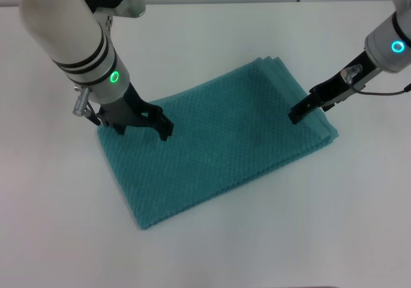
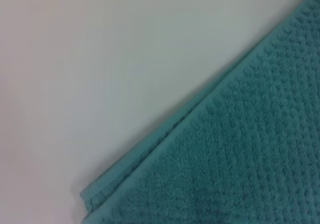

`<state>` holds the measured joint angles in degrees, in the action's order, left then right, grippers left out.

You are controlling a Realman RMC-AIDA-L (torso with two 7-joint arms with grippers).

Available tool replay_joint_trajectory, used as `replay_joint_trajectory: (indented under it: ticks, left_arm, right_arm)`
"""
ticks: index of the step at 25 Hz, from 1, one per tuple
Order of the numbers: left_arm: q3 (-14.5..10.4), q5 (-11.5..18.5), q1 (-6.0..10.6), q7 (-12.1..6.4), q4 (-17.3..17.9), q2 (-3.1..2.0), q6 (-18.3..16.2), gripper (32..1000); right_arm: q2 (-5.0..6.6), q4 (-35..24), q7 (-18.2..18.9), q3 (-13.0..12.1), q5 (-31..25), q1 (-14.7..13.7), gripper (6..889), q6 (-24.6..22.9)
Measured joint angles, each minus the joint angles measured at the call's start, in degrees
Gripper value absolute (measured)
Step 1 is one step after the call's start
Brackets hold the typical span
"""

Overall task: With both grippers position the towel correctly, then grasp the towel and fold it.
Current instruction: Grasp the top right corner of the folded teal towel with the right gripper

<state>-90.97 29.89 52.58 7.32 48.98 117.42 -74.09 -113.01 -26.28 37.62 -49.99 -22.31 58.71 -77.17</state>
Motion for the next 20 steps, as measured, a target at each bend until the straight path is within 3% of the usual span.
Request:
replay_joint_trajectory:
  ticks: [14,20]
  left_arm:
    - [0.0,0.01,0.15,-0.12,-0.03,0.09,-0.09,914]
    - [0.0,0.1,0.24,-0.22,-0.03,0.12,-0.09,914]
  right_arm:
    - [-0.02,0.0,0.13,-0.03,-0.01,-0.08,863,0.86]
    - [-0.02,1.88,0.52,-0.81,-0.02,-0.22,863,3.44]
